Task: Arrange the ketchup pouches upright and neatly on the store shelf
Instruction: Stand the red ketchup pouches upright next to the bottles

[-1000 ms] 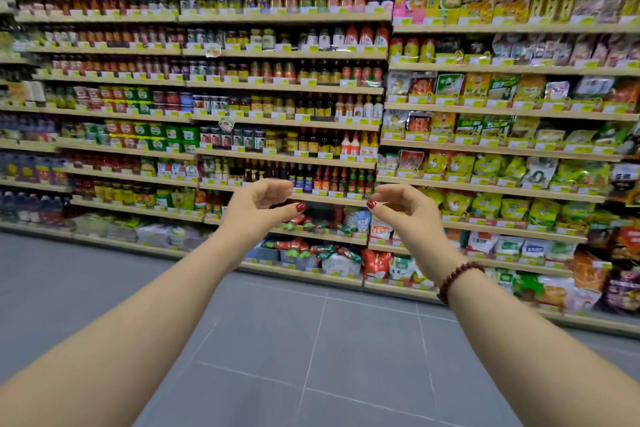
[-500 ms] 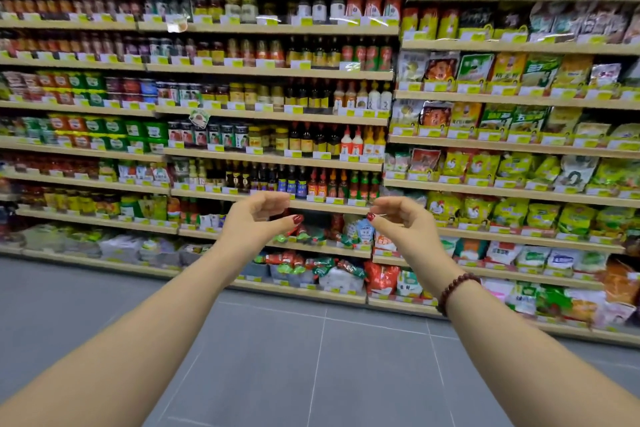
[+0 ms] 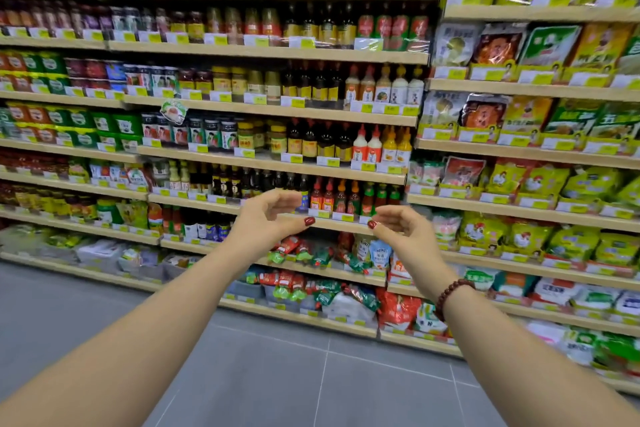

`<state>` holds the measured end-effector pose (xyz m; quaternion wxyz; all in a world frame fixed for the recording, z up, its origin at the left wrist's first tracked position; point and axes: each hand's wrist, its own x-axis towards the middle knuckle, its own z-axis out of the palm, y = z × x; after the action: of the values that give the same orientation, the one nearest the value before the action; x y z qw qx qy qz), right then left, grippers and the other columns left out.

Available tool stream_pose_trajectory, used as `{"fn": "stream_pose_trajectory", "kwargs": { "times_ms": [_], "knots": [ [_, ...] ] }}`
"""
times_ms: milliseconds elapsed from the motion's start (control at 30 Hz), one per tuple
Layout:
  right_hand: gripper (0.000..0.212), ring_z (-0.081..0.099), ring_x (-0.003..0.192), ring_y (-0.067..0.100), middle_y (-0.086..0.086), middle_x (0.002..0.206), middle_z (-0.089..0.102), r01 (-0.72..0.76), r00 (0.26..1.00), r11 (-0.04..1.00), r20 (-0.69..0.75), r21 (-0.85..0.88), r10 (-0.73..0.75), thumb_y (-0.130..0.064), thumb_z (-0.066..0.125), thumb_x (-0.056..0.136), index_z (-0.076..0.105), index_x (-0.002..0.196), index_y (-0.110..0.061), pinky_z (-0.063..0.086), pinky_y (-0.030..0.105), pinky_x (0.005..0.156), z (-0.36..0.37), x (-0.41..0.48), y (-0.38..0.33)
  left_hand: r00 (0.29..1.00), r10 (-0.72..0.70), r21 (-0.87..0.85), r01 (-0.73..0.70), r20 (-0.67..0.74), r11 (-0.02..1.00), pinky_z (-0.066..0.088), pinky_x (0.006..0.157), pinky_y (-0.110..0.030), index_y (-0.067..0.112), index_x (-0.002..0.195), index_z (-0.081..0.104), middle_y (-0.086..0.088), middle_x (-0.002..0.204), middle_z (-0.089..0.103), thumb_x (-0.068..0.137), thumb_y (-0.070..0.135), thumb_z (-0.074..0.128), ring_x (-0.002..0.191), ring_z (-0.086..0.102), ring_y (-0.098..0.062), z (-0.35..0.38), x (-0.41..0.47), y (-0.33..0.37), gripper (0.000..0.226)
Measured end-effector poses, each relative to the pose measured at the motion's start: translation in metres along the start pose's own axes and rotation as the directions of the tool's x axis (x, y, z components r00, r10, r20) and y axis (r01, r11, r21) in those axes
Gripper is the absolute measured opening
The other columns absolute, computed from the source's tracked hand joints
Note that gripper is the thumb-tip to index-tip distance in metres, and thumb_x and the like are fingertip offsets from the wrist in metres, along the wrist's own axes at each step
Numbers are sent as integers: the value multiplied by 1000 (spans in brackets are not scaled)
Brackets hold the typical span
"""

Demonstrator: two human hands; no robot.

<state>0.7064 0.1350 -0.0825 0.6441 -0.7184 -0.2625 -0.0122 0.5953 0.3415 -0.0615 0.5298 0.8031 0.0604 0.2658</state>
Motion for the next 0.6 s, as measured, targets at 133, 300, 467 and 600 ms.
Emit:
{"fn": "stream_pose_trajectory", "kwargs": {
  "times_ms": [133,300,467,600],
  "knots": [
    [21,60,96,17,3,102,65,-26,1000,1000,-6,-8,26,-9,66,82,63,102,-15,53,29,83,11,59,32,1000,27,38,-27,16,999,44,76,-5,22,111,63,9,107,65,73,21,77,100,59,1,5,71,-38,40],
    [21,60,96,15,0,101,65,-45,999,998,-19,-48,44,-12,67,82,62,102,-19,51,29,83,31,143,81,997,36,74,-41,75,996,47,89,-23,26,109,62,9,109,64,75,15,76,103,58,-3,4,172,-99,38],
    [22,60,96,17,2,102,65,-115,993,990,-35,-80,112,-10,66,82,62,102,-18,52,28,82,56,237,123,987,-16,75,4,162,997,46,89,-23,30,106,60,11,108,62,76,15,76,104,58,-5,13,273,-162,37],
    [22,60,93,15,4,101,64,-137,991,983,-22,-124,135,-6,67,80,63,100,-16,52,20,75,66,293,157,980,-50,51,40,192,998,44,78,-10,31,106,60,17,104,61,75,16,76,97,56,7,35,335,-202,38]
  ]
}}
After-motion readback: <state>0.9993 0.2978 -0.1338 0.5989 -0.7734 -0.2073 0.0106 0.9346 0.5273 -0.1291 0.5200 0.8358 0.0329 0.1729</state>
